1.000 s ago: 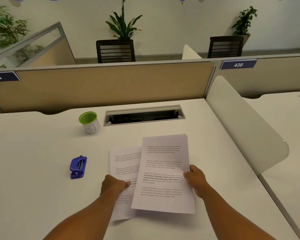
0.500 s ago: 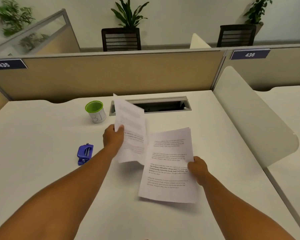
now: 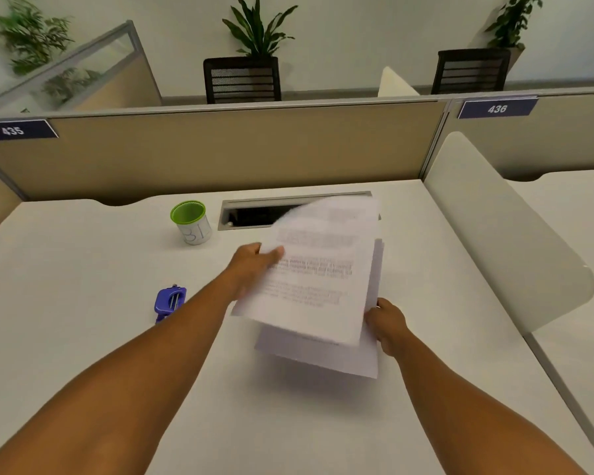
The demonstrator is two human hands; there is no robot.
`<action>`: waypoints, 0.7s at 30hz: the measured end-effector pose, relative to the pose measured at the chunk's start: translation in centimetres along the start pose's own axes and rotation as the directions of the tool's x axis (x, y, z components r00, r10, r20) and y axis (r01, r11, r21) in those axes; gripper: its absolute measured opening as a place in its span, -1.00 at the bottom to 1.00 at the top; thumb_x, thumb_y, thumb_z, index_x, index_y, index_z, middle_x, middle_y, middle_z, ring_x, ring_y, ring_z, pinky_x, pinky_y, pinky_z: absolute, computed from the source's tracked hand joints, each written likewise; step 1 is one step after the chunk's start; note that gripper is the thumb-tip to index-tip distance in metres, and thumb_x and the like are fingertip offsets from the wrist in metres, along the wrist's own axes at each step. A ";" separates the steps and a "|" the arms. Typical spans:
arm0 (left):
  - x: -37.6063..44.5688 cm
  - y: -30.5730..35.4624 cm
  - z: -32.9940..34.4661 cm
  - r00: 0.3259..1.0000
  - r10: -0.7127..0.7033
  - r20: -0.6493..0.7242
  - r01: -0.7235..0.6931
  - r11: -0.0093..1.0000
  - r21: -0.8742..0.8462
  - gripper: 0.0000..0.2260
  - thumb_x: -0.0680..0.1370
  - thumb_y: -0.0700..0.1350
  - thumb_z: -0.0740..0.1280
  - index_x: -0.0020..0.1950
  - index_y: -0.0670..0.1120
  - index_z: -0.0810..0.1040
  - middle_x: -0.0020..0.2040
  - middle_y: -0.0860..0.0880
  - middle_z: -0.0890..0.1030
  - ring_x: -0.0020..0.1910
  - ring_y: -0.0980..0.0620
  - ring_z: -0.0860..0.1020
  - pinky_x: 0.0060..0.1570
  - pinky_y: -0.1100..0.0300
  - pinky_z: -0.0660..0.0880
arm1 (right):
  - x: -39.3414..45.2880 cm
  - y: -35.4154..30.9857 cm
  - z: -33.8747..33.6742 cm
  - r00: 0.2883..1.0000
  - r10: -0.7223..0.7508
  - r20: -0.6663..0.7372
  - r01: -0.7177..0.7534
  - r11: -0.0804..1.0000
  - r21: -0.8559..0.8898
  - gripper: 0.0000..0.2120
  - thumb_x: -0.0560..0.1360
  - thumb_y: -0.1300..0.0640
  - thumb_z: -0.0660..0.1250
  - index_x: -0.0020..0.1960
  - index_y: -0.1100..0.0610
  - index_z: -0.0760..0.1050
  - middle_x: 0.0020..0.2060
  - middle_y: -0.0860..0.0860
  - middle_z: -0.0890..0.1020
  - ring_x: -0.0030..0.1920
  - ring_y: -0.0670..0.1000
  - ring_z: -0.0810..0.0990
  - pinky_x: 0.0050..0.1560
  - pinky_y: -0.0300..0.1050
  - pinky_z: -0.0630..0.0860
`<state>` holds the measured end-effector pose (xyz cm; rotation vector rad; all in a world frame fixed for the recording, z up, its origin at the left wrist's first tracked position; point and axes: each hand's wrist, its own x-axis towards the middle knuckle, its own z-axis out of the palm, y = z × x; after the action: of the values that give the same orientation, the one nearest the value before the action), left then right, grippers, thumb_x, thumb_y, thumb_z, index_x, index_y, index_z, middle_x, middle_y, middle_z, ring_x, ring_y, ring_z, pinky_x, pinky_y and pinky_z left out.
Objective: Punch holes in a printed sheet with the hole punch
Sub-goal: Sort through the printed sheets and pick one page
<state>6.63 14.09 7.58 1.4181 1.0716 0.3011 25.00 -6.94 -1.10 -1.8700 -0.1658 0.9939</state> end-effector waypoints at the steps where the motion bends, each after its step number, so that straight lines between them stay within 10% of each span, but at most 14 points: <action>1: 0.0 -1.1 0.3 1.000 -0.019 -0.008 0.020 0.997 0.074 -0.73 0.48 0.03 0.47 0.07 -0.09 0.59 0.01 -0.07 0.71 -0.13 -0.05 0.70 -0.20 0.13 0.62 | 0.1 -0.1 -0.1 1.000 0.001 0.017 -0.002 0.999 0.034 -0.86 0.53 0.26 0.26 0.04 0.07 0.48 -0.12 -0.02 0.62 -0.16 0.01 0.61 -0.40 -0.20 0.51; 6: 0.2 -5.0 1.4 0.985 -0.061 -0.164 0.094 0.975 0.202 -0.59 0.43 0.03 0.52 0.21 -0.02 0.51 0.15 -0.03 0.56 0.11 -0.03 0.57 0.18 0.06 0.51 | 0.6 0.0 -0.4 0.994 -0.003 0.110 -0.015 0.987 0.160 -0.78 0.48 0.22 0.38 0.10 0.04 0.60 -0.03 0.02 0.72 -0.02 0.11 0.70 -0.02 0.03 0.65; 12: 0.3 -5.8 2.3 0.981 -0.165 -0.105 0.175 0.980 0.095 -0.50 0.50 0.05 0.43 0.38 -0.09 0.43 0.27 -0.09 0.57 0.20 -0.11 0.56 0.27 -0.07 0.49 | 0.2 -0.5 -0.4 0.981 -0.040 0.190 -0.002 0.977 0.215 -0.67 0.48 0.33 0.29 0.14 0.03 0.61 -0.03 0.00 0.73 -0.04 0.08 0.72 -0.13 -0.05 0.65; 15: 0.4 -5.8 2.6 0.981 -0.150 -0.121 0.158 0.985 0.063 -0.74 0.54 0.00 0.39 0.16 -0.08 0.55 0.14 -0.10 0.66 0.06 -0.11 0.64 0.19 -0.07 0.55 | 0.1 -0.8 -0.2 0.976 -0.046 0.213 -0.002 0.976 0.220 -0.65 0.50 0.34 0.23 0.16 0.03 0.60 -0.02 0.00 0.73 -0.02 0.09 0.71 -0.08 -0.01 0.65; 21: 0.2 -5.7 2.8 0.985 -0.090 -0.147 0.102 0.992 0.080 -0.75 0.59 0.06 0.29 0.12 -0.09 0.56 0.15 -0.08 0.65 0.03 -0.06 0.62 0.16 -0.01 0.54 | 0.1 -1.4 0.0 0.974 -0.051 0.222 -0.036 0.929 0.369 -0.61 0.61 -0.18 0.10 0.19 0.00 0.58 0.06 0.02 0.71 0.10 0.14 0.66 0.15 0.21 0.56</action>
<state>6.46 11.30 1.88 1.4334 1.2804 0.2928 25.46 -6.11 -0.05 -1.4081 -0.1104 1.1467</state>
